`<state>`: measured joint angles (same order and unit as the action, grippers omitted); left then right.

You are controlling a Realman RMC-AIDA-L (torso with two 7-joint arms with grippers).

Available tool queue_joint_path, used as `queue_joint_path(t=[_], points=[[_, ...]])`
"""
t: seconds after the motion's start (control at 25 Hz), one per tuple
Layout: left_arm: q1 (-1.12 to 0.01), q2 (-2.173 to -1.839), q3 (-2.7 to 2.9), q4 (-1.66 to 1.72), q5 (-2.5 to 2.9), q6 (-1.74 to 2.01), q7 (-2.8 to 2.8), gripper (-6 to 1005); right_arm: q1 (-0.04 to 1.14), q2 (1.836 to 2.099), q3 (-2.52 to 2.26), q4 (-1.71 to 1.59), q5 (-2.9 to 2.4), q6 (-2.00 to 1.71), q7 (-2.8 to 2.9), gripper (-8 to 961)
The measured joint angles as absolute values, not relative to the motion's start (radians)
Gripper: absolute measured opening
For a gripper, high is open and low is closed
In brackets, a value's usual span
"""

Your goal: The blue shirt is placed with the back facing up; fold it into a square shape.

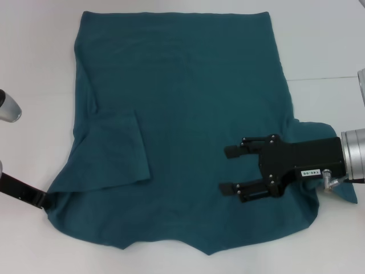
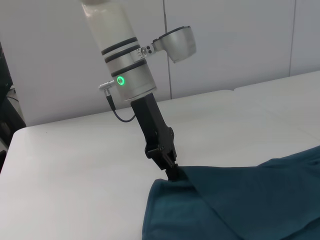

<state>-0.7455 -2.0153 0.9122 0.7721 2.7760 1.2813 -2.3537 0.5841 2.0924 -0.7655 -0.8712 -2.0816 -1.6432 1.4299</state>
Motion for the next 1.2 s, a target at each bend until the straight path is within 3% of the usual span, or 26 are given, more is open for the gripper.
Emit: queue_joint_path(t=[0.12, 0.32, 1.2], points=[[-0.74, -2.014, 0.901, 0.779, 2.776, 1.281, -2.359, 105, 0.585, 2.092, -0.765, -0.871, -2.082, -1.641, 1.43, 881], [-0.72, -2.01, 0.893, 0.784, 2.777, 1.281, -2.381, 51, 0.586, 2.092, -0.766, -0.871, -2.082, -1.634, 1.431, 882], [-0.67, -2.012, 0.8, 0.864, 2.77, 1.281, -2.364, 101, 0.594, 2.092, -0.765, -0.859, -2.08, -1.621, 1.428, 882]])
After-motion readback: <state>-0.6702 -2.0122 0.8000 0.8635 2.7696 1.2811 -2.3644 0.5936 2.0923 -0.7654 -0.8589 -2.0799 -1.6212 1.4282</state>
